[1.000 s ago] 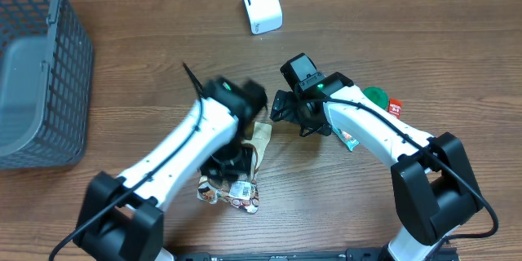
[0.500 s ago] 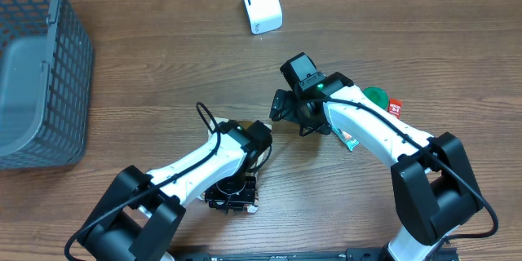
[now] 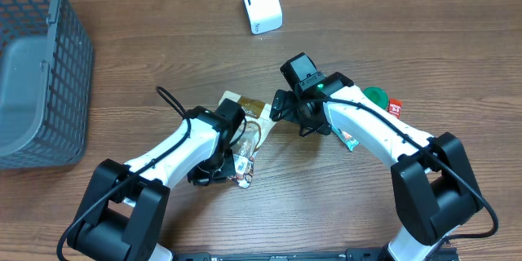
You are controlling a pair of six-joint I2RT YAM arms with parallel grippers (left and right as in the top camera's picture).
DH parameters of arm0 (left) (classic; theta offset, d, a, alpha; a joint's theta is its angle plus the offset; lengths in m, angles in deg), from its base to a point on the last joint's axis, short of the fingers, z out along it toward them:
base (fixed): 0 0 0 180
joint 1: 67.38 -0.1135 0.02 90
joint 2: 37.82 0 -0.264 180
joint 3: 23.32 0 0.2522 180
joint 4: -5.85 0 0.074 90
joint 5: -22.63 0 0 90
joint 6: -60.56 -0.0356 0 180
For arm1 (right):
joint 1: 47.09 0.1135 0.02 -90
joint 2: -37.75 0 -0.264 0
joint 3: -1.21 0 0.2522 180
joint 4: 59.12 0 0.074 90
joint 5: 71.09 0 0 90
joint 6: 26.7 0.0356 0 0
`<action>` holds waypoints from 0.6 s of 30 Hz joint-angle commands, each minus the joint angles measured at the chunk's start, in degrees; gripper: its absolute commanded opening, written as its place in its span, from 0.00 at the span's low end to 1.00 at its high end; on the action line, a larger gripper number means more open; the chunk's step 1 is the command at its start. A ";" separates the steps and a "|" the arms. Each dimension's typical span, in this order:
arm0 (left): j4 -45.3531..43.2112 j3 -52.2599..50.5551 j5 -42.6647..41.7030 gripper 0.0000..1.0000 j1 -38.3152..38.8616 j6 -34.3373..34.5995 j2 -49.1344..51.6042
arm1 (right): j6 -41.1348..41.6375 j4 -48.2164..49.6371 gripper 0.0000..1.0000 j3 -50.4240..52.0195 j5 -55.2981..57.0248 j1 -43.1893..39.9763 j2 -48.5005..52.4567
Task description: Scan the item barcode
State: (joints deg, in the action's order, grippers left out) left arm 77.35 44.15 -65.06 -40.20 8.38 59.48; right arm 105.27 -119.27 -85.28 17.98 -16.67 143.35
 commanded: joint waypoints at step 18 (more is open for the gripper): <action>-2.62 8.04 -3.28 0.61 -9.35 -3.98 -0.83 | -0.24 -0.09 1.00 0.02 -2.16 0.70 -2.03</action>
State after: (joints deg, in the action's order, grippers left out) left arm 75.09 49.40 -60.08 -48.05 6.74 59.48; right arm 105.25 -119.49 -85.28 16.10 -16.24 143.35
